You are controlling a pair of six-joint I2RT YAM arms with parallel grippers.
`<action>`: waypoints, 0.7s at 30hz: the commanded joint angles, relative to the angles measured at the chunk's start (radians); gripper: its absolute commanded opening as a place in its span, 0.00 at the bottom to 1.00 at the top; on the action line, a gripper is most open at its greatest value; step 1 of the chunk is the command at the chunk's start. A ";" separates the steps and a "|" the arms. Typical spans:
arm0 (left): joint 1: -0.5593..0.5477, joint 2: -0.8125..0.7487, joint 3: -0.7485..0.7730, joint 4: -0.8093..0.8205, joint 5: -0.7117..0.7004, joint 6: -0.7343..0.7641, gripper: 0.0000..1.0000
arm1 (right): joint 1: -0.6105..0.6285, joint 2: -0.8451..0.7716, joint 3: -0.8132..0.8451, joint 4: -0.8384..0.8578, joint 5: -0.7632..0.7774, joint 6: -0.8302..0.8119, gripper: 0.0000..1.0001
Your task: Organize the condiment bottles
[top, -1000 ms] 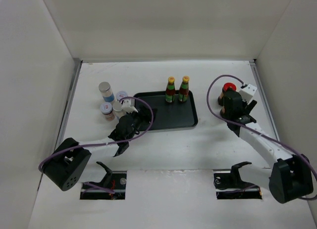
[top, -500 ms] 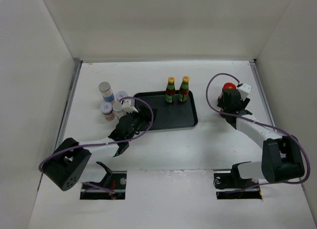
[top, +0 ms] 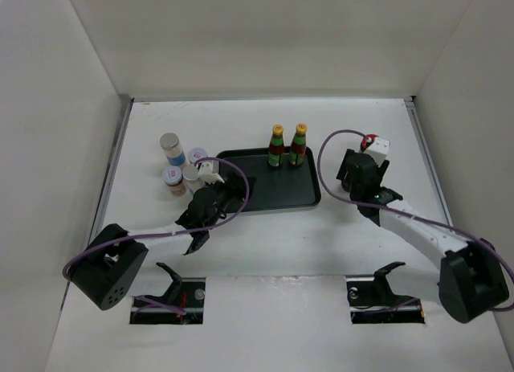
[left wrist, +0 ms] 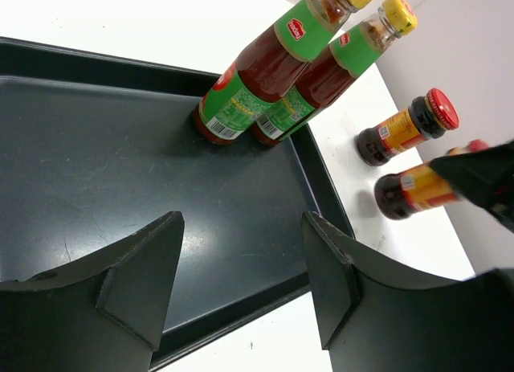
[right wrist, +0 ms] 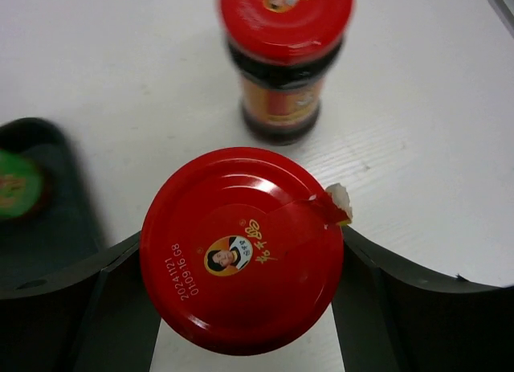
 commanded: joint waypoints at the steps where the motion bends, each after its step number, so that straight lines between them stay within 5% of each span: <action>1: -0.009 -0.010 -0.002 0.065 0.005 0.000 0.58 | 0.108 -0.145 0.064 0.081 0.102 -0.036 0.50; 9: 0.002 -0.025 -0.011 0.065 -0.009 0.003 0.58 | 0.337 -0.015 0.187 0.176 0.023 -0.039 0.50; 21: 0.011 -0.031 -0.017 0.065 -0.002 -0.003 0.58 | 0.462 0.370 0.393 0.314 -0.030 -0.082 0.50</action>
